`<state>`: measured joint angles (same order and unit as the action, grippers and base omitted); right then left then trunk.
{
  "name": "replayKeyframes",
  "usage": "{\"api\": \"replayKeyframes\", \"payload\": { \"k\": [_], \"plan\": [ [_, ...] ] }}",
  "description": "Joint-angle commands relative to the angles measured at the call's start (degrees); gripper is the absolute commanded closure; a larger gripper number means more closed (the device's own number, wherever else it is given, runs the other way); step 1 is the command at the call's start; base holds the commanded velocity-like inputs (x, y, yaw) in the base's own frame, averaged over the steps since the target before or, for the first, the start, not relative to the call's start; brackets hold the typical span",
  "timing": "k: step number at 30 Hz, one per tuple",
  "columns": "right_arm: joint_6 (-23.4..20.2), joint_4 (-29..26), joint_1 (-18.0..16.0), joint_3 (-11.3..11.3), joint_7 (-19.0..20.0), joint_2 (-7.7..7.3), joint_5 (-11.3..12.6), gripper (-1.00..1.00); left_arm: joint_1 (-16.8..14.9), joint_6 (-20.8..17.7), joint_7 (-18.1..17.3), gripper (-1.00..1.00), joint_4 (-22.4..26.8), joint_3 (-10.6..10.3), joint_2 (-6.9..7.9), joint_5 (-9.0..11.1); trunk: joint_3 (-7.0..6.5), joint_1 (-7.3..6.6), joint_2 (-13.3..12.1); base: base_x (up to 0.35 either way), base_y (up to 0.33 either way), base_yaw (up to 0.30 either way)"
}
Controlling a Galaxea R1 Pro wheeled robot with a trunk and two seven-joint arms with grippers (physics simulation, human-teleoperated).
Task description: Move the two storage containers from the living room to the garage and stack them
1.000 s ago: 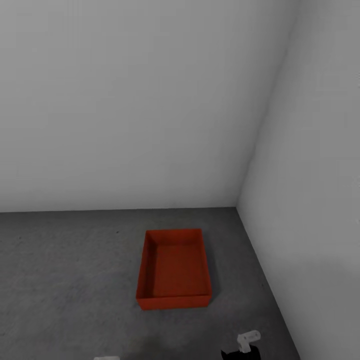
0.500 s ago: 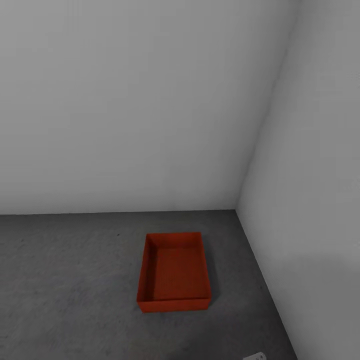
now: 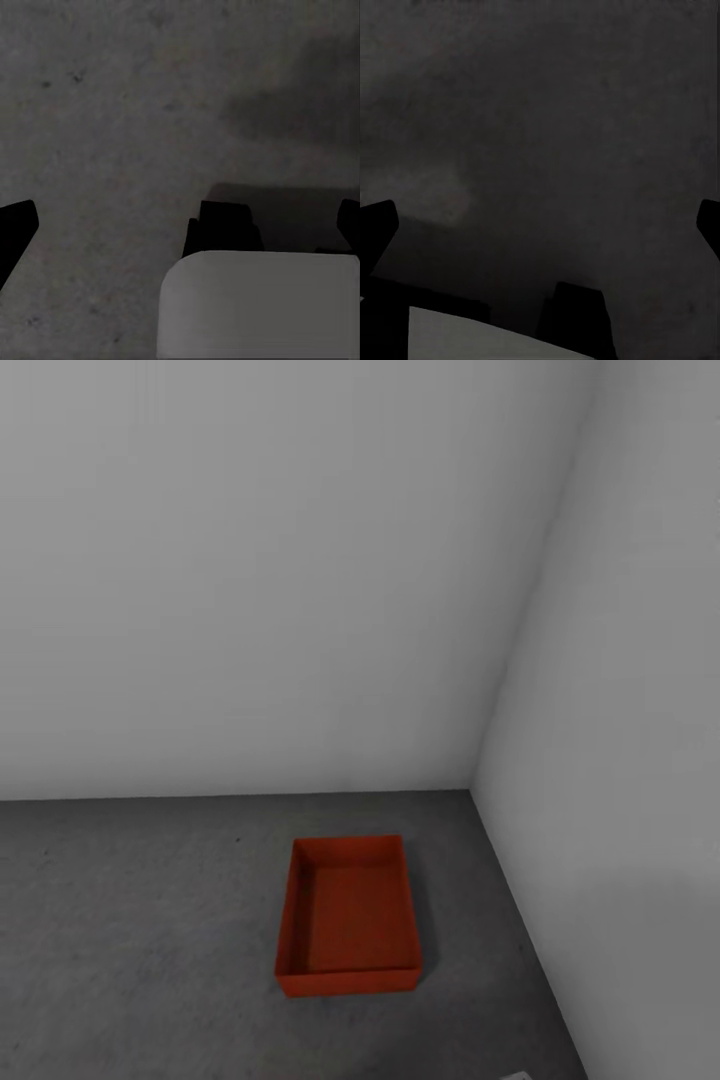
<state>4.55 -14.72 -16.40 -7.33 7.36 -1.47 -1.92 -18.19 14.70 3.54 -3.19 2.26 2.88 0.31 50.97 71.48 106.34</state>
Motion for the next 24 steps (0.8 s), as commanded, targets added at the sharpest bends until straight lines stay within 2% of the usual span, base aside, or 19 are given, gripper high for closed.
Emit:
{"api": "replayKeyframes", "payload": {
  "k": [1, 9, 24],
  "plan": [
    [0.23, 0.06, 0.0, -0.23, 0.03, -0.03, -0.22, -1.0, -0.09, 0.43, 0.06, -1.0, -0.25, 0.22, 0.07, 0.06, -0.24, -0.23, -0.4, 0.0, 0.0, 0.0],
    [1.47, 0.53, 0.05, -0.23, 0.03, -0.03, -0.27, -1.0, -0.05, 0.49, 0.06, -1.0, -0.24, 0.2, 0.02, 2.75, -2.42, -1.99, -3.61, 0.0, 0.0, 0.0],
    [2.81, 1.71, 0.13, -0.31, 0.03, -0.06, -0.36, -1.0, -0.03, 0.51, 0.06, -1.0, -0.28, 0.2, -0.07, 3.29, -6.52, -5.28, -9.62, 0.0, 0.0, 0.0]
  ]
}}
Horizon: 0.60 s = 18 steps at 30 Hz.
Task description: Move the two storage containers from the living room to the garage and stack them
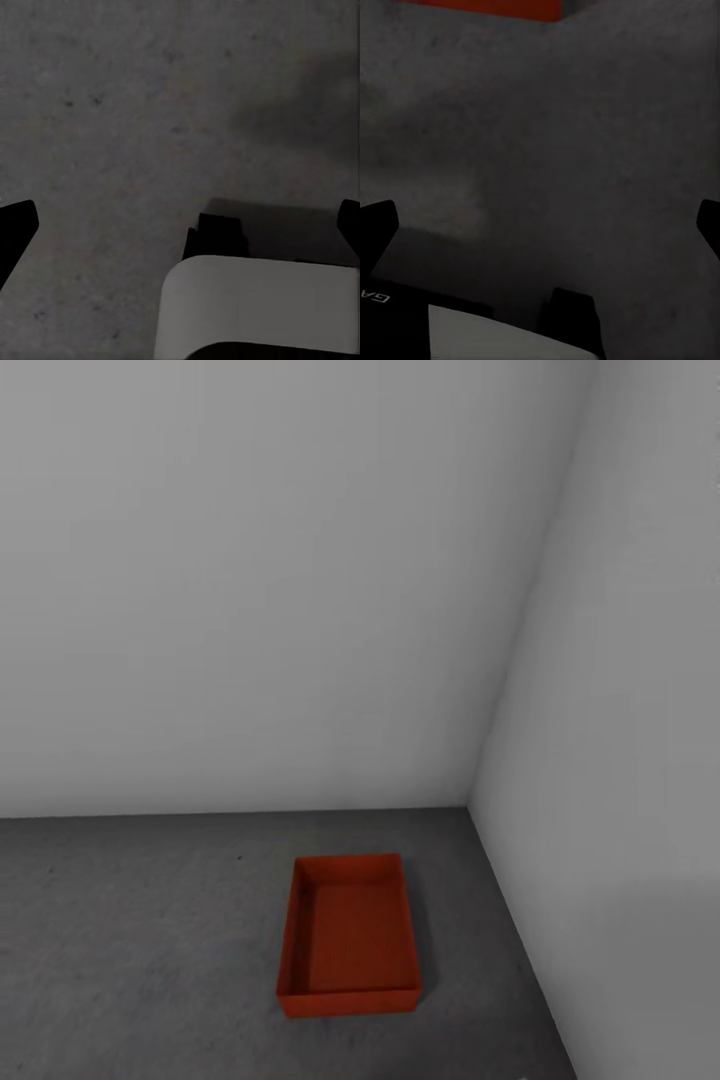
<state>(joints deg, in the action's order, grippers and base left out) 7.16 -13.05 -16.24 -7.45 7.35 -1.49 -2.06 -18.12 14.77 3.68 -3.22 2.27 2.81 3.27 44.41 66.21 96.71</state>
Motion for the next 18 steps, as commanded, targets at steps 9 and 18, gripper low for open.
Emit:
{"api": "replayKeyframes", "payload": {
  "k": [9, 18],
  "plan": [
    [0.3, 0.39, -0.02, -0.14, 0.03, -0.06, -0.25, -1.0, -0.07, 0.4, -0.08, -1.0, -0.24, 0.19, 0.0, 0.33, -2.42, -1.99, -3.6, 0.0, 0.0, 0.0],
    [1.0, 0.4, -0.02, -0.19, 0.12, -0.09, -0.24, -1.0, -0.07, 0.36, -0.08, -1.0, -0.24, 0.19, 0.0, 0.33, -4.88, -3.97, -7.21, 0.0, 0.0, 0.0]
  ]
}}
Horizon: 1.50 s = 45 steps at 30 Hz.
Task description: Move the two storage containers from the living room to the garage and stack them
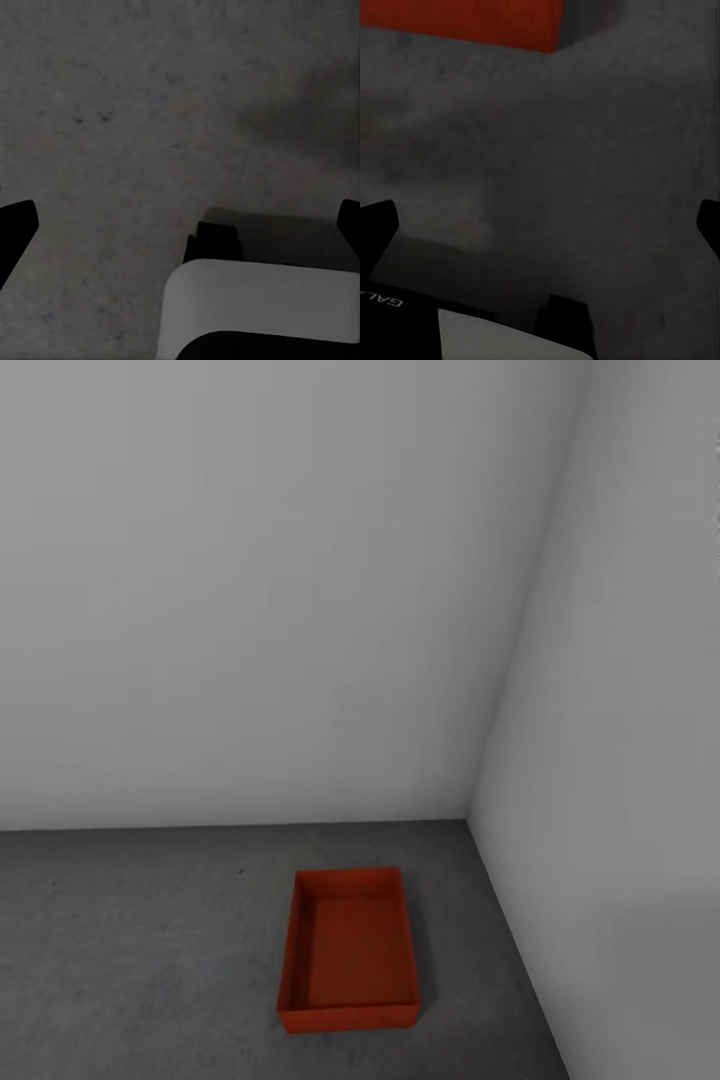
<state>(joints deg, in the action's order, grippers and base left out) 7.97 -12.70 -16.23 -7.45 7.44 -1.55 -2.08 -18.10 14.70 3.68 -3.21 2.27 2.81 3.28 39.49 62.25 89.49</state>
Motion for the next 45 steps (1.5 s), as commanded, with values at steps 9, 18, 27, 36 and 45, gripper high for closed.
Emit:
{"api": "replayKeyframes", "payload": {
  "k": [9, 18, 27, 36, 45],
  "plan": [
    [0.13, 0.04, -0.03, -0.2, 0.03, -0.03, -0.2, -1.0, -0.09, 0.42, -0.08, -1.0, -0.27, 0.19, 0.0, 0.33, -2.42, -1.99, -3.6, -0.121, 0.0, 0.0],
    [0.13, 0.04, -0.03, -0.2, 0.03, -0.03, -0.24, -1.0, -0.09, 0.47, -0.08, -1.0, -0.3, 0.19, 0.0, 0.33, -4.88, -3.96, -7.21, -0.324, 0.0, 0.0],
    [0.12, 0.04, -0.03, -0.2, 0.03, -0.03, -0.26, -1.0, -0.09, 0.5, -0.08, -1.0, -0.28, 0.19, -0.03, 0.33, -7.34, -5.94, -10.82, -0.337, 0.0, 0.0],
    [0.12, 0.04, -0.03, -0.2, 0.03, -0.03, -0.29, -1.0, -0.09, 0.49, -0.08, -1.0, -0.26, 0.19, -0.07, 0.33, -9.79, -7.92, -14.43, -0.338, 0.0, 0.0],
    [0.12, 0.04, -0.03, -0.2, 0.03, -0.03, -0.29, -1.0, -0.09, 0.5, -0.08, -1.0, -0.25, 0.19, -0.09, 0.33, -12.25, -9.89, -18.04, -0.338, 0.0, 0.0]
  ]
}}
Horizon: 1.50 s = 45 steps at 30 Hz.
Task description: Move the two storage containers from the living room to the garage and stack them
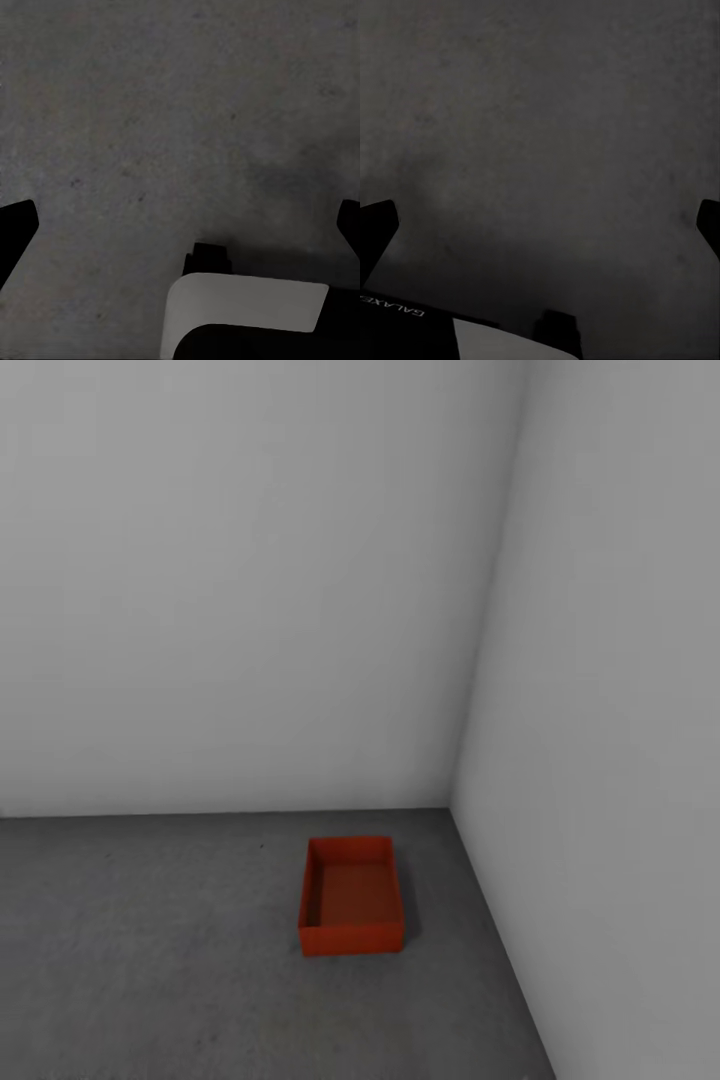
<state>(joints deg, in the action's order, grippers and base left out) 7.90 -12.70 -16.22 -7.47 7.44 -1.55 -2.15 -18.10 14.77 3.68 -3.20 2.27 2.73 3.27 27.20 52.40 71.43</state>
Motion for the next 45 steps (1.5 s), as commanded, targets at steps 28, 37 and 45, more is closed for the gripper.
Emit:
{"api": "replayKeyframes", "payload": {
  "k": [28, 37, 45],
  "plan": [
    [0.2, 0.04, -0.04, -0.18, 0.03, -0.03, -0.23, -1.0, -0.1, 0.43, -0.07, -1.0, -0.27, 0.19, -0.09, 0.33, -7.6, -6.19, -11.21, -0.337, 0.0, 0.0],
    [0.19, 0.04, -0.04, -0.18, 0.03, -0.03, -0.23, -1.0, -0.1, 0.43, -0.07, -1.0, -0.26, 0.19, -0.09, 0.33, -10.06, -8.17, -14.82, -0.338, 0.0, 0.0],
    [0.19, 0.04, -0.04, -0.18, 0.03, -0.03, -0.23, -1.0, -0.1, 0.43, -0.07, -1.0, -0.26, 0.19, -0.09, 0.33, -12.24, -9.93, -18.03, -0.338, 0.0, 0.0]
  ]
}}
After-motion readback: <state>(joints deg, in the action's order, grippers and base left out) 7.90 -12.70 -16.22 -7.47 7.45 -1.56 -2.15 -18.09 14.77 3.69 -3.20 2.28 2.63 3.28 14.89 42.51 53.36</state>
